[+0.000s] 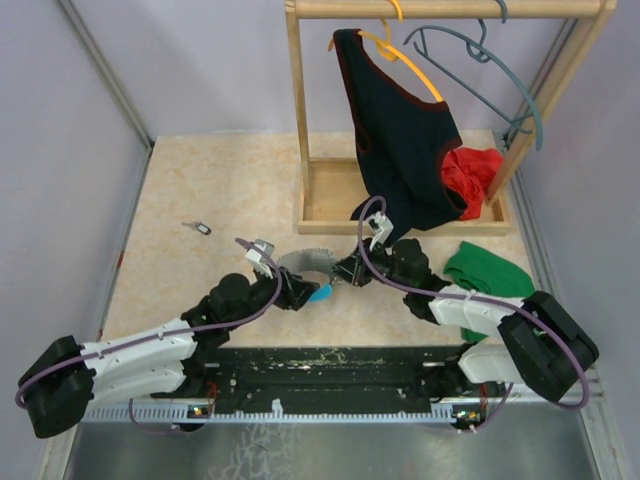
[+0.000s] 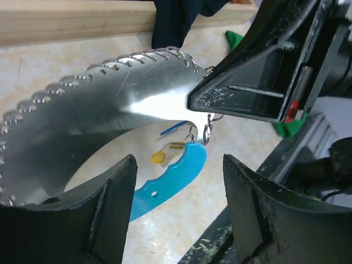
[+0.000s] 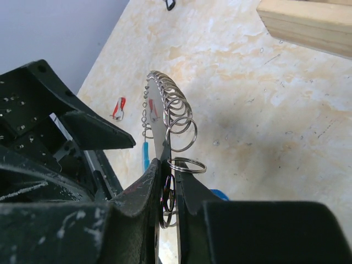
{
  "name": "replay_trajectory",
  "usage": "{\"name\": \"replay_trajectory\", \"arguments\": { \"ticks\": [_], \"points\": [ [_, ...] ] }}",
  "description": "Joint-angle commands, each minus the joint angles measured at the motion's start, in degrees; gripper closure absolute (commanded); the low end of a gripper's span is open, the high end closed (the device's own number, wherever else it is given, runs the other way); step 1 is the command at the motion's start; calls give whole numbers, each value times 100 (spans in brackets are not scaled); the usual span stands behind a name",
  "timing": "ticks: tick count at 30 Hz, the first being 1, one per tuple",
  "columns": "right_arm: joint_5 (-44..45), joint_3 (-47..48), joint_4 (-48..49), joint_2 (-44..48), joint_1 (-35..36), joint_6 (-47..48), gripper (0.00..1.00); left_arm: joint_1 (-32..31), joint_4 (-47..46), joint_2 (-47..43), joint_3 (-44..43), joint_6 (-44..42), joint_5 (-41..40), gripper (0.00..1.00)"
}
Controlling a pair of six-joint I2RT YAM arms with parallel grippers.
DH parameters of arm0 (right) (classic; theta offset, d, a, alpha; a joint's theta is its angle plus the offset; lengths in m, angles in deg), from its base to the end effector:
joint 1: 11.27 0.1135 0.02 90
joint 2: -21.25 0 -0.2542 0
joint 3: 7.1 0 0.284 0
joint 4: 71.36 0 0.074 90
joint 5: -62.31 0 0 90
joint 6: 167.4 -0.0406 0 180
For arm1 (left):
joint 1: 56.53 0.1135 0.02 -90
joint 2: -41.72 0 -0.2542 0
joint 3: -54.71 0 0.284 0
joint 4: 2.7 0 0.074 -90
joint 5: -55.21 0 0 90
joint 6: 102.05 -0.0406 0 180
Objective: Put the keys on the keyring
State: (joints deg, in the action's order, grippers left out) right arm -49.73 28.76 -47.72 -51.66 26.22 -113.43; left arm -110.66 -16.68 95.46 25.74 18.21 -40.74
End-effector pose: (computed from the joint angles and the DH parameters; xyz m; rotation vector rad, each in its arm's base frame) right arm 0.2133 0.1828 0.1595 -0.3248 1.9471 1.2264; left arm 0.1440 -0.1919 0.1781 0.3067 1.8383 -0.9631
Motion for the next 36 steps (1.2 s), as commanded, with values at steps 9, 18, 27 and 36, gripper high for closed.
{"name": "replay_trajectory", "arguments": {
  "ticks": [9,18,27,36],
  "points": [
    [1702,-435,1315,677,681,-38,100,91,-1973,417,588,2666,-319,30],
    [2425,-706,1971,691,1142,-18,100,98,-2847,920,726,3370,-842,29],
    [2580,-808,2425,631,1387,-2,100,219,-3915,1720,714,3680,-823,33],
    [2355,-781,2628,422,1450,14,99,380,-5367,2563,697,3718,-469,46]
  ]
}}
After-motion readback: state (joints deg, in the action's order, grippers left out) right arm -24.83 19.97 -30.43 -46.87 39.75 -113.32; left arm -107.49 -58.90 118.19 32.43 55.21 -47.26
